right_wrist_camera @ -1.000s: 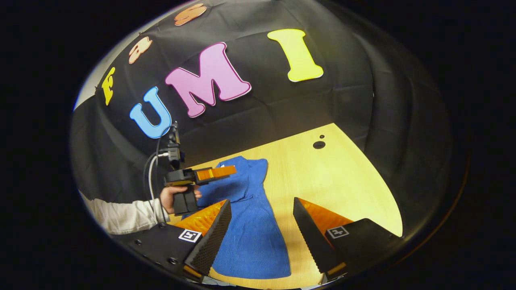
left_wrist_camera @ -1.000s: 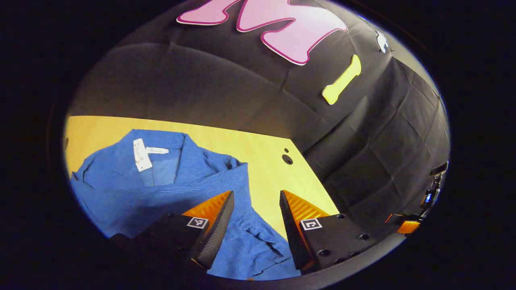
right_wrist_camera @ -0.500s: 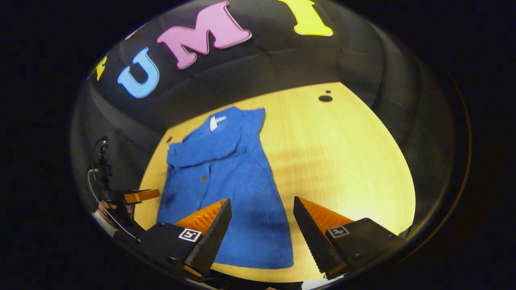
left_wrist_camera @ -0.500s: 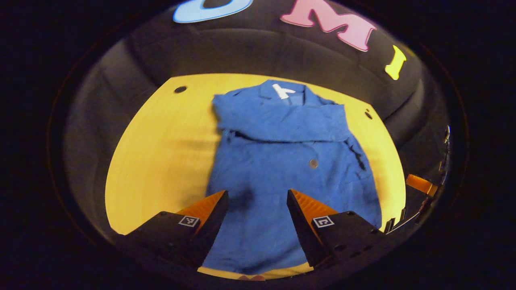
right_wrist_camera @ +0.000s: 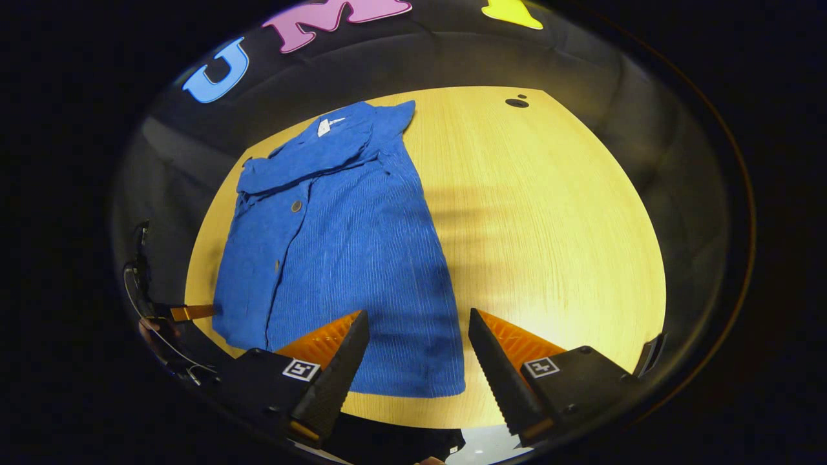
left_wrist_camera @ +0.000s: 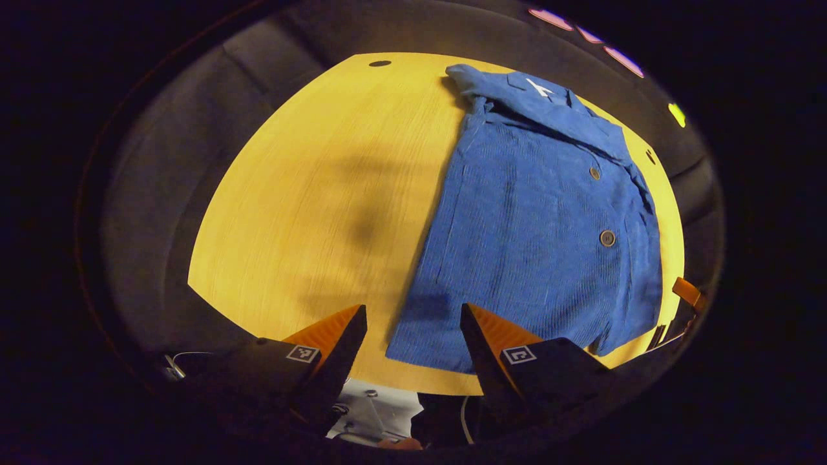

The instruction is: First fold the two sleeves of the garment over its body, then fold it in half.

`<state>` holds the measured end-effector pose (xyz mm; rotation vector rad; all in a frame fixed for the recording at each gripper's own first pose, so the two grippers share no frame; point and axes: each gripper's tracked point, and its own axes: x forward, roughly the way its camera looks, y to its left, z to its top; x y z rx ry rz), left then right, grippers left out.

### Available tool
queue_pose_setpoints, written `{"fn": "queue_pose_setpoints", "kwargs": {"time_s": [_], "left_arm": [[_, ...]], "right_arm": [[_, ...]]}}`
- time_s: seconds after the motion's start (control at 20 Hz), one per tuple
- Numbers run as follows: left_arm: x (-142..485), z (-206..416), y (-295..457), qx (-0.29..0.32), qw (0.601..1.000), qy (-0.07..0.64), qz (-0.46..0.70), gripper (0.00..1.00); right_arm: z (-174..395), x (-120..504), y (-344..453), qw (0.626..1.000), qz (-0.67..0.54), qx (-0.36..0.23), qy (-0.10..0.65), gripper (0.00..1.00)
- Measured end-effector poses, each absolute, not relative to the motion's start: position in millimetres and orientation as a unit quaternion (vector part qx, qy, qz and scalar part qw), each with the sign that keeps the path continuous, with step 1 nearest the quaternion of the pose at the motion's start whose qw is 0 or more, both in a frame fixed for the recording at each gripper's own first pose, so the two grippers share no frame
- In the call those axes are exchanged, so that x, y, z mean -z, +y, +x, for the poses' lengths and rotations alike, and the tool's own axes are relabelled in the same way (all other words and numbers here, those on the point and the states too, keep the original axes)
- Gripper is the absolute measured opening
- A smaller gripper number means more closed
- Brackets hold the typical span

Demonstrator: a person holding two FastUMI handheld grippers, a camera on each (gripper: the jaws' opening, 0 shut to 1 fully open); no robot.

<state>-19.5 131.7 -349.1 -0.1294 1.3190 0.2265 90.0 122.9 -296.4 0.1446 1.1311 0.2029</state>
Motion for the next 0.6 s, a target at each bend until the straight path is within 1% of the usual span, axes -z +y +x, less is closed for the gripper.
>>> {"fn": "queue_pose_setpoints", "kwargs": {"time_s": [0.4, 0.6], "left_arm": [[370, -46, 122, -0.079, 0.763, 0.641, -0.034, 0.86], [370, -47, 121, -0.078, 0.764, 0.639, -0.046, 0.86]], "right_arm": [[44, 334, 101, 0.804, 0.023, -0.047, 0.593, 0.99], [34, 347, 110, 0.792, 0.015, -0.046, 0.609, 0.99]]}}
